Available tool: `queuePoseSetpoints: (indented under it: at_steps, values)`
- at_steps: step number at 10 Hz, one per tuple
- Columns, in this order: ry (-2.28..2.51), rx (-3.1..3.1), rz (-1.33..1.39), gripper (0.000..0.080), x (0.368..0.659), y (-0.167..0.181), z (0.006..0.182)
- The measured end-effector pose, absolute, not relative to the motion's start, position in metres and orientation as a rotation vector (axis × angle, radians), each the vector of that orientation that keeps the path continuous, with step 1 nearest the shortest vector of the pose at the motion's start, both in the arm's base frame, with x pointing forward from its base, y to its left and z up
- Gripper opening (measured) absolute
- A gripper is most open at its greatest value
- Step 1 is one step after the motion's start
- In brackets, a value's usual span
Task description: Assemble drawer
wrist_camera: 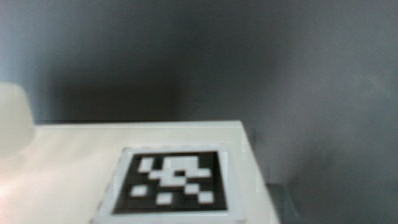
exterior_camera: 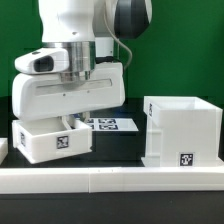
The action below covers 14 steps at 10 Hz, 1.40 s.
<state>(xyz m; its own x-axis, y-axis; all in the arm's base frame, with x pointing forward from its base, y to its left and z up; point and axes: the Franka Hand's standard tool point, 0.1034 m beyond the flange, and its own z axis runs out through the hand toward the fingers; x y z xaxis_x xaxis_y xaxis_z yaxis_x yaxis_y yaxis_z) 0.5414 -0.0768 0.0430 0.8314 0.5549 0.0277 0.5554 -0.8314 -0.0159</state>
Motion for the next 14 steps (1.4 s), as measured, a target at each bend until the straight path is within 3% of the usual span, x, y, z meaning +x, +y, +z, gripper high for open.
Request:
queuePoseSetpoints:
  at_steps: [4, 14]
  values:
    - [-1.45, -2.764, 0.01, 0.0041, 0.5398, -0.0791, 0.0414]
    - [-1.96, -2.45, 0.037, 0.0042, 0.5398, -0.0783, 0.0398]
